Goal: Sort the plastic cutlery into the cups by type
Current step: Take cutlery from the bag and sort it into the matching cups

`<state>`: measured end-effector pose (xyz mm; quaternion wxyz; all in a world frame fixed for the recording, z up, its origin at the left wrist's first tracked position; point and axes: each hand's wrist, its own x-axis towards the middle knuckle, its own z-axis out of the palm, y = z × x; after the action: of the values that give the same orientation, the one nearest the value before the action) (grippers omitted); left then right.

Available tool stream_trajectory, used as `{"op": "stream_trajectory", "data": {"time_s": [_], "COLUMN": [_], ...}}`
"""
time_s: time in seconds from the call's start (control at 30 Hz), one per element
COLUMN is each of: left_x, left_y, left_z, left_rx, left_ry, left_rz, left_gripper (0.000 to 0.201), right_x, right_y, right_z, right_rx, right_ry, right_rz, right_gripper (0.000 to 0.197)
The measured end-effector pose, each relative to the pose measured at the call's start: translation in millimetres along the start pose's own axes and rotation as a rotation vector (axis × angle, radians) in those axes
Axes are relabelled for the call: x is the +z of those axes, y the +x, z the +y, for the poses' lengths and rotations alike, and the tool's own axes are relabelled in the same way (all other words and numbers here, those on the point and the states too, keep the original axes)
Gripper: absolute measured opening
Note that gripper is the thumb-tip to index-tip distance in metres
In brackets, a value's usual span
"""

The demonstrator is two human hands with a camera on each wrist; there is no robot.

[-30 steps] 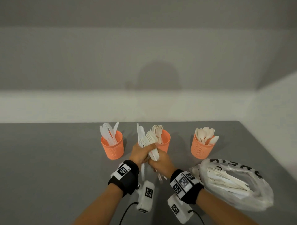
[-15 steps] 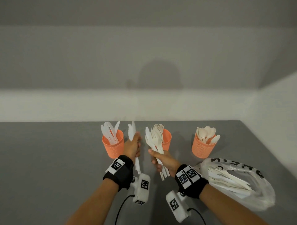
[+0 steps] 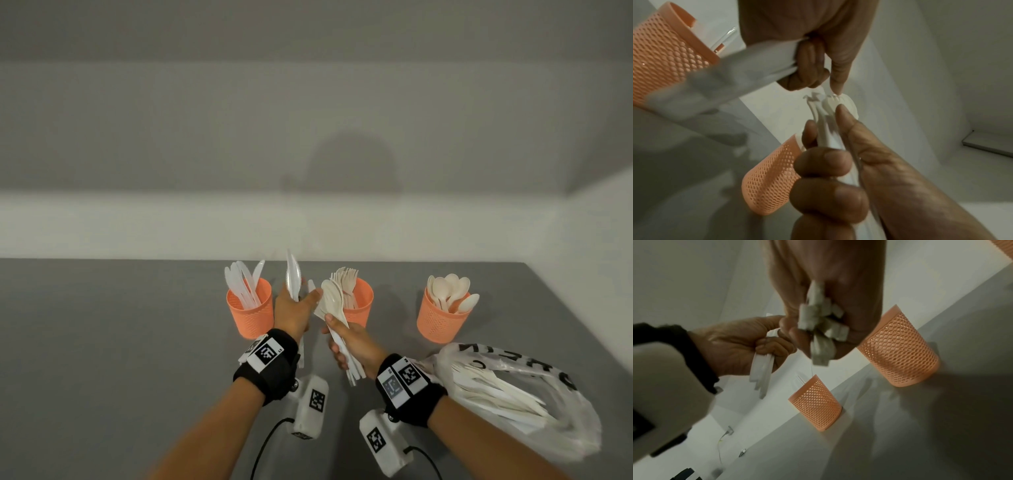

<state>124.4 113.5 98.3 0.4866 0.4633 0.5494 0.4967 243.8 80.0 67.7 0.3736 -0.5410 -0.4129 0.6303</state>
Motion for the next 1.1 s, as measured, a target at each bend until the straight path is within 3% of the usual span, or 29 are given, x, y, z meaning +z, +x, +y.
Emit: {"op": "stream_trajectory", "data": {"time_s": [0.13, 0.3, 0.5, 0.63, 0.73, 0.87, 0.97, 1.1], "left_x": [-3, -3, 4, 10, 3, -20, -38, -64], "left_y": [7, 15, 3, 0, 7, 21, 43, 73], "left_z": [1, -1, -14, -25, -28, -27, -23, 7], "left_rx": [-0.037, 0.002, -0.158, -0.154, -0.164, -0.138, -0.098, 0.044], "left_ry": [0.036, -0.027, -0.169, -0.168, -0.117, -0.11, -0.219, -0.052], "left_rz": [0.007, 0.083, 0.037, 0.025, 0.097, 0.19, 0.225, 0.358], "left_gripper": [0.011, 0.019, 0.028, 0.03, 0.031, 0.041, 0.035, 0.046], "right_x": [-3, -2, 5, 9, 8, 2, -1, -1], "right_y": [2, 5, 14, 20, 21, 21, 23, 28], "right_z": [1, -1, -5, -1, 0, 1, 1, -3], "right_rx": [0.007, -0.032, -0.142, -0.164, -0.162, -0.079, -0.082, -0.072], "right_ry": [0.042, 0.083, 0.091, 0.018, 0.054, 0.149, 0.072, 0.071], "right_rz": [-0.01, 0.012, 0.138, 0.111, 0.097, 0.12, 0.129, 0.099], "right_gripper": [0.032, 0.028, 0.022, 0.022, 0.015, 0.019, 0.021, 0.018]}}
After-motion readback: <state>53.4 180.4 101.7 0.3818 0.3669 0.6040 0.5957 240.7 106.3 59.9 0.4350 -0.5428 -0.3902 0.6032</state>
